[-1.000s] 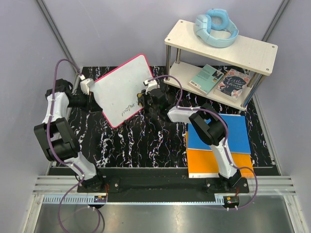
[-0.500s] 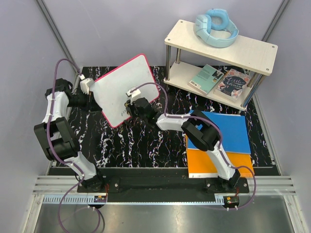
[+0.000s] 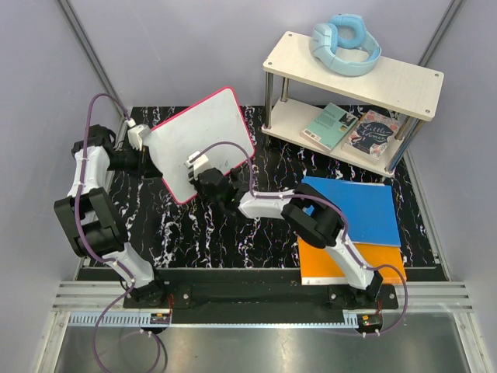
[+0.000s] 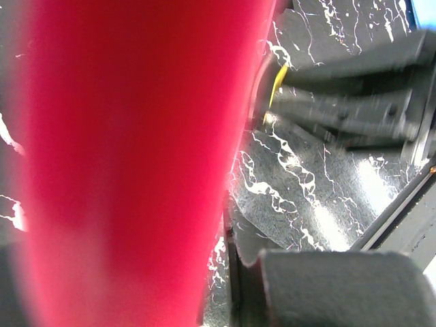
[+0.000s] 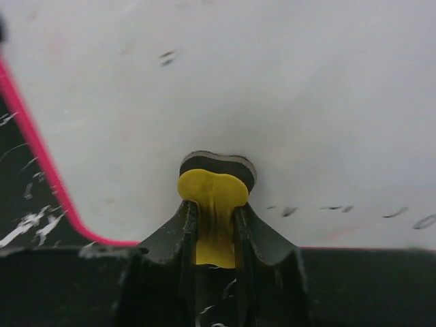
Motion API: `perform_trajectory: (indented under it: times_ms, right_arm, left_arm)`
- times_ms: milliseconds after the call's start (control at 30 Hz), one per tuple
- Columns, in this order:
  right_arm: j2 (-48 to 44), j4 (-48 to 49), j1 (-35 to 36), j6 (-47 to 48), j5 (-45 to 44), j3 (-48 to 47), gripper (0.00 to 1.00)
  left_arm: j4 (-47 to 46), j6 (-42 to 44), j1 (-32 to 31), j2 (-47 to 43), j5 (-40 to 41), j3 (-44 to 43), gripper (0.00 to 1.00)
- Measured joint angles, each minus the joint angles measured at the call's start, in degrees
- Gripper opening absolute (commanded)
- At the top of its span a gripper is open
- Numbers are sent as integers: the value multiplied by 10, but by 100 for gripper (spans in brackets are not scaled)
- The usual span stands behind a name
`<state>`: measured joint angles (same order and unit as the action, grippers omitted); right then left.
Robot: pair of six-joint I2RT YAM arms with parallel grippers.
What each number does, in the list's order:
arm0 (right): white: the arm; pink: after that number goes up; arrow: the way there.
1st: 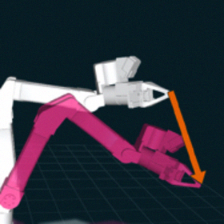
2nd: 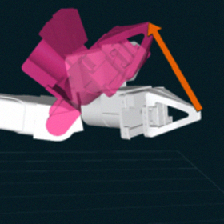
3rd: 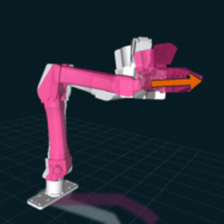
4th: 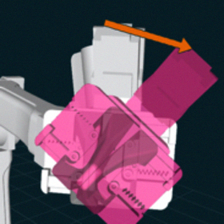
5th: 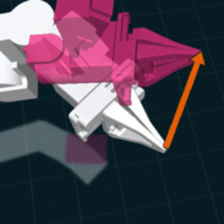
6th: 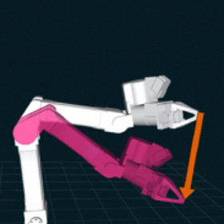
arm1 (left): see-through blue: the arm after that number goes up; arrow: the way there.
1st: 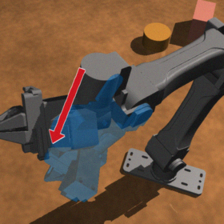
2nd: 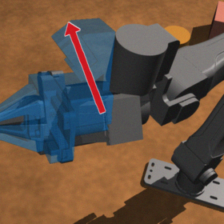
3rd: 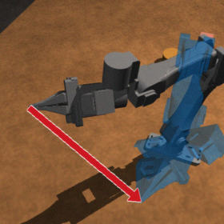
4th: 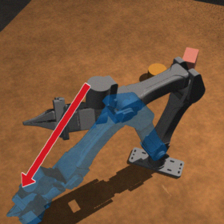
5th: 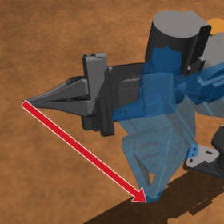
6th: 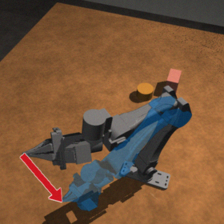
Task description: Erase the whiteboard
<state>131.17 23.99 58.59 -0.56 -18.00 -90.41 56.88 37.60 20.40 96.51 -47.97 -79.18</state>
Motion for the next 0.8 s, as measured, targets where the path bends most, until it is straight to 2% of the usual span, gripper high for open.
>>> perform_trajectory:
  times_ms: [233, 600, 800]
  right_arm:
    - [16, 38, 28, 20, 21, 1, 0]
    - [20, 58, 36, 2, -56, 4, 0]
    - [17, 81, 26, -21, -67, 20, 0]
  left_arm:
    - [4, 10, -3, 0, 0, -3, 0]
    - [4, 14, -7, 0, 0, -5, 0]
    - [0, 16, -13, 0, 0, -6, 0]
